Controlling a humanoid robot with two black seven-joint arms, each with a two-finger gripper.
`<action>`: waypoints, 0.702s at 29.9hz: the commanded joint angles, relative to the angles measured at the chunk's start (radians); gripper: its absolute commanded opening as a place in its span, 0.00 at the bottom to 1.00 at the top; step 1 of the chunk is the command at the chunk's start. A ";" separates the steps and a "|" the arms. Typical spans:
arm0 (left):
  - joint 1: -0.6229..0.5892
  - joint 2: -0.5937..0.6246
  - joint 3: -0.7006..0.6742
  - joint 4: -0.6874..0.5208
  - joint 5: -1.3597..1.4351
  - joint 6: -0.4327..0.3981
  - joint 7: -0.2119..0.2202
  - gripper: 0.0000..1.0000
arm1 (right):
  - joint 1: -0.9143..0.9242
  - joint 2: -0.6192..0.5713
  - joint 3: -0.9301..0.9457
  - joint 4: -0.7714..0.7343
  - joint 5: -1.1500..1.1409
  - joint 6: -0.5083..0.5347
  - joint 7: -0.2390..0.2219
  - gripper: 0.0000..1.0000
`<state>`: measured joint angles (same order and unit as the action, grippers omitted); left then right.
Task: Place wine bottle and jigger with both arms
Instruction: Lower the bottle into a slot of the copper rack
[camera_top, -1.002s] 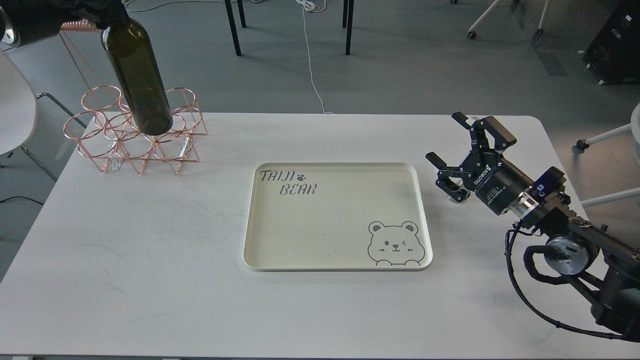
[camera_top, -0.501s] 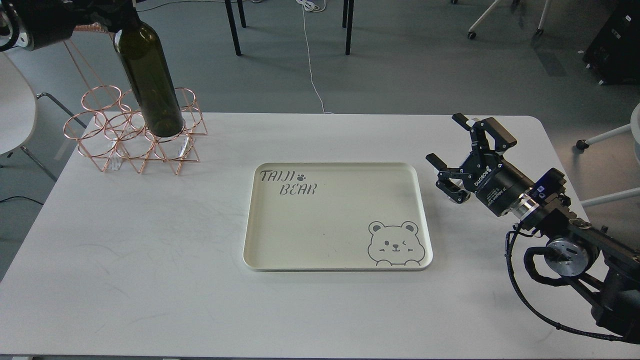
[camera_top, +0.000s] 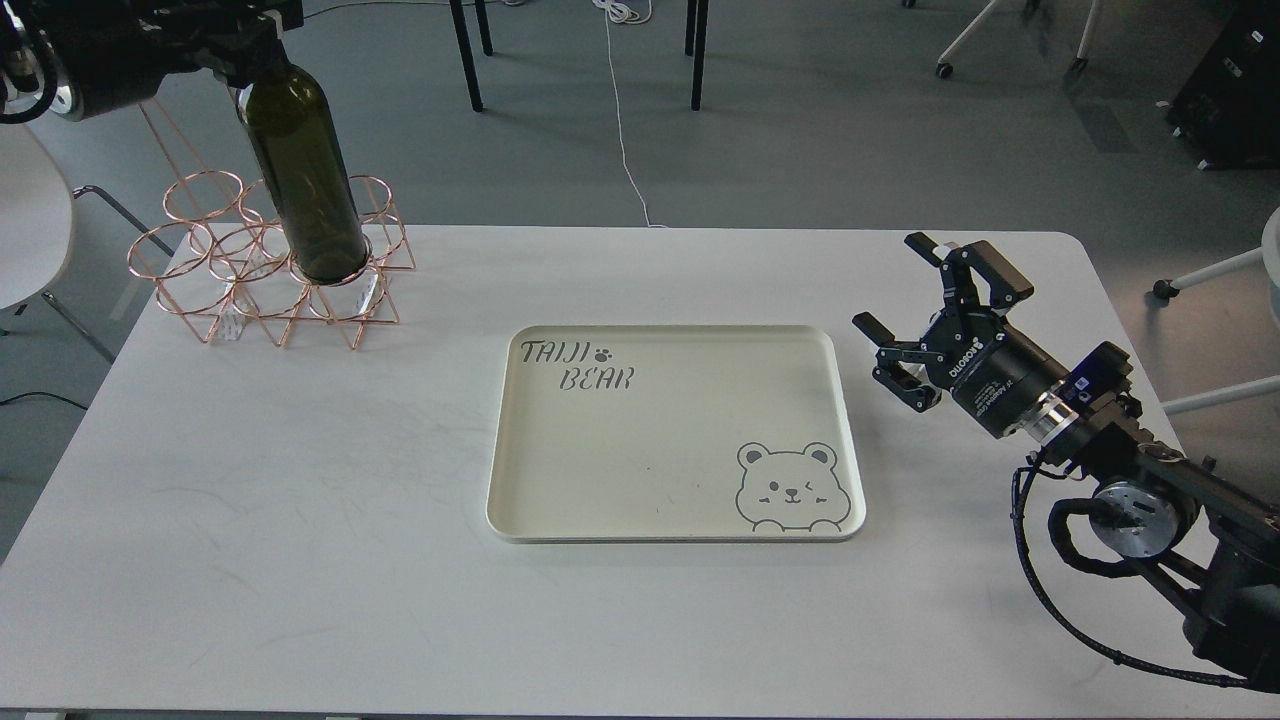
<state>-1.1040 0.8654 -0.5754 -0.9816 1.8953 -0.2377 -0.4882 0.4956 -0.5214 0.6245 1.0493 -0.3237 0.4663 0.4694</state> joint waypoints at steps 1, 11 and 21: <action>0.007 0.000 0.002 0.003 -0.001 0.020 0.000 0.10 | 0.000 0.001 0.000 0.000 0.000 0.000 0.000 0.99; 0.039 -0.032 0.023 0.081 -0.002 0.061 0.000 0.11 | -0.011 0.000 0.001 0.000 0.000 0.000 0.000 0.99; 0.073 -0.057 0.023 0.141 -0.002 0.075 0.000 0.13 | -0.023 0.000 0.001 0.001 0.000 0.000 0.001 0.99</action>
<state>-1.0394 0.8154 -0.5523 -0.8586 1.8930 -0.1619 -0.4892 0.4756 -0.5212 0.6260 1.0493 -0.3237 0.4663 0.4694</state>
